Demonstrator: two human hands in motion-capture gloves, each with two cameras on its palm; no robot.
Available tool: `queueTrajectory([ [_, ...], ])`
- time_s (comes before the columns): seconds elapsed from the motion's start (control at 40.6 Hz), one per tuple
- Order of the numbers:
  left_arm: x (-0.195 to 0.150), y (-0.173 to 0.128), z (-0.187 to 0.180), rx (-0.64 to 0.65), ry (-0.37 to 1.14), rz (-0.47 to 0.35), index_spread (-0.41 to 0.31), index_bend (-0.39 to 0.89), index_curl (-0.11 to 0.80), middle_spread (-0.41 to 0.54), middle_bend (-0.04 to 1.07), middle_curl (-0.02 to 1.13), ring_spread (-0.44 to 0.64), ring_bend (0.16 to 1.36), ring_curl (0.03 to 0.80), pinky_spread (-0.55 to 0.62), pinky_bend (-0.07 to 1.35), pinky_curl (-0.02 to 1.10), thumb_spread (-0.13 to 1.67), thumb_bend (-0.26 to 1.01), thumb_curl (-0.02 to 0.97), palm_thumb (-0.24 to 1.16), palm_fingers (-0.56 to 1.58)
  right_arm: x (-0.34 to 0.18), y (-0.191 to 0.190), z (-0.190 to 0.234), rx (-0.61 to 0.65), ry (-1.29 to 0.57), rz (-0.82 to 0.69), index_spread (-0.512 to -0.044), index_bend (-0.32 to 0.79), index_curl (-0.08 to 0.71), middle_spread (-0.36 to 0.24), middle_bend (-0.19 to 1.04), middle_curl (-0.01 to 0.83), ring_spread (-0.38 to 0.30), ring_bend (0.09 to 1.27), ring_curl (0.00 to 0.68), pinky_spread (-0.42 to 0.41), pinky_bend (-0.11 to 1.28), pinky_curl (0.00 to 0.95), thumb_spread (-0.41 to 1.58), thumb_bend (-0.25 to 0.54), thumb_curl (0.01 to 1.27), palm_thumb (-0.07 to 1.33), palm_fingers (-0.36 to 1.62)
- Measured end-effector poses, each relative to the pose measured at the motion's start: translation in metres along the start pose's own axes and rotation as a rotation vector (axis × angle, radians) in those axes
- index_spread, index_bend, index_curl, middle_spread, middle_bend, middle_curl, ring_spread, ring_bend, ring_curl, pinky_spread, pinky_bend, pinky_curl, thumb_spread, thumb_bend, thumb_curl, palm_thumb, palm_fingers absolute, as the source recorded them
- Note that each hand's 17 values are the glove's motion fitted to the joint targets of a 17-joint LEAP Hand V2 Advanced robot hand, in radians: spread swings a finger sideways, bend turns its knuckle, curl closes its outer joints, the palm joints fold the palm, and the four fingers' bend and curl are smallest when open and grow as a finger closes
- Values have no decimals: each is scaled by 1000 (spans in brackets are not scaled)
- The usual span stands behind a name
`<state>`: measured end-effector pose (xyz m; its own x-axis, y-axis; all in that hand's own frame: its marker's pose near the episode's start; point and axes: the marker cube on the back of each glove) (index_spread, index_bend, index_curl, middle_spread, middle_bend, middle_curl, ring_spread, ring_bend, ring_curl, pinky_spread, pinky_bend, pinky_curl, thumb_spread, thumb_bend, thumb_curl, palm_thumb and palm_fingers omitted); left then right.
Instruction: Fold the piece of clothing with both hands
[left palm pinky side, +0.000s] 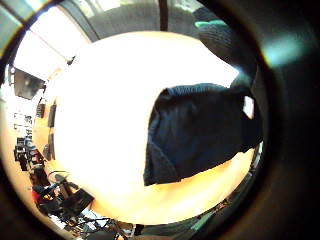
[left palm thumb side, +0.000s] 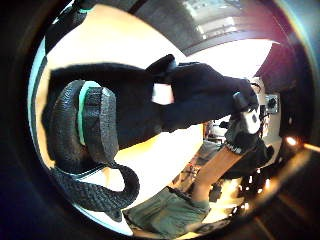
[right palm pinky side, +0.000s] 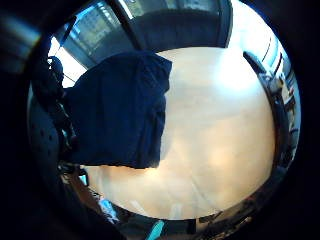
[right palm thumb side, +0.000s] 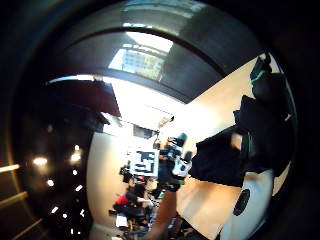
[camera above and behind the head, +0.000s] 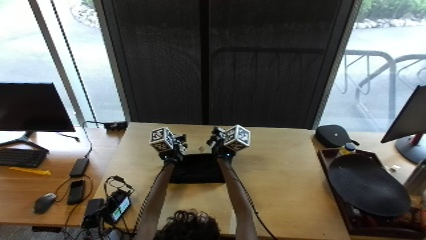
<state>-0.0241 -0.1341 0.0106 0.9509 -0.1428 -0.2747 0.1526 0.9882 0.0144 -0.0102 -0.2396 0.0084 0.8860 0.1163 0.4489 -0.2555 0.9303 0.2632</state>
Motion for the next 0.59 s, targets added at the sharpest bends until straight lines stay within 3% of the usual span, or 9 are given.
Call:
queueTrajectory([
  [0.099, -7, -2, -32, 61, 25, -25, -109, 158, 400, -22, 252, 405, 177, 480, 335, 326, 367, 306, 1421, 51, 253, 278, 442, -76, 39, -17, 64, 63, -117, -200, 114, 152, -100, 216, 466, -211, 651, 448, -300, 782, 416, 627, -28, 596, 1181, 1093],
  [0.173, -13, -2, -47, 93, 25, -31, -111, 160, 399, -29, 248, 408, 166, 475, 333, 323, 356, 305, 1433, 58, 257, 300, 461, -107, 68, 3, -31, 42, -161, -207, 107, 165, -103, 199, 466, -212, 641, 447, -309, 769, 414, 605, -30, 601, 1172, 1104],
  [0.419, -36, 3, -44, 94, -34, -61, -120, 155, 395, -46, 236, 417, 145, 457, 332, 317, 316, 308, 1467, 77, 267, 358, 490, -118, 117, 99, -303, 14, -172, -223, 102, 191, -112, 184, 464, -218, 602, 446, -324, 741, 407, 556, -28, 618, 1155, 1107],
  [0.592, -42, 12, -34, 22, -21, -89, -122, 151, 388, -50, 221, 419, 138, 445, 331, 314, 303, 311, 1487, 91, 276, 397, 500, -106, 136, 131, -452, 15, -186, -220, 105, 207, -103, 152, 447, -207, 560, 441, -310, 716, 399, 566, -22, 625, 1159, 1041],
])
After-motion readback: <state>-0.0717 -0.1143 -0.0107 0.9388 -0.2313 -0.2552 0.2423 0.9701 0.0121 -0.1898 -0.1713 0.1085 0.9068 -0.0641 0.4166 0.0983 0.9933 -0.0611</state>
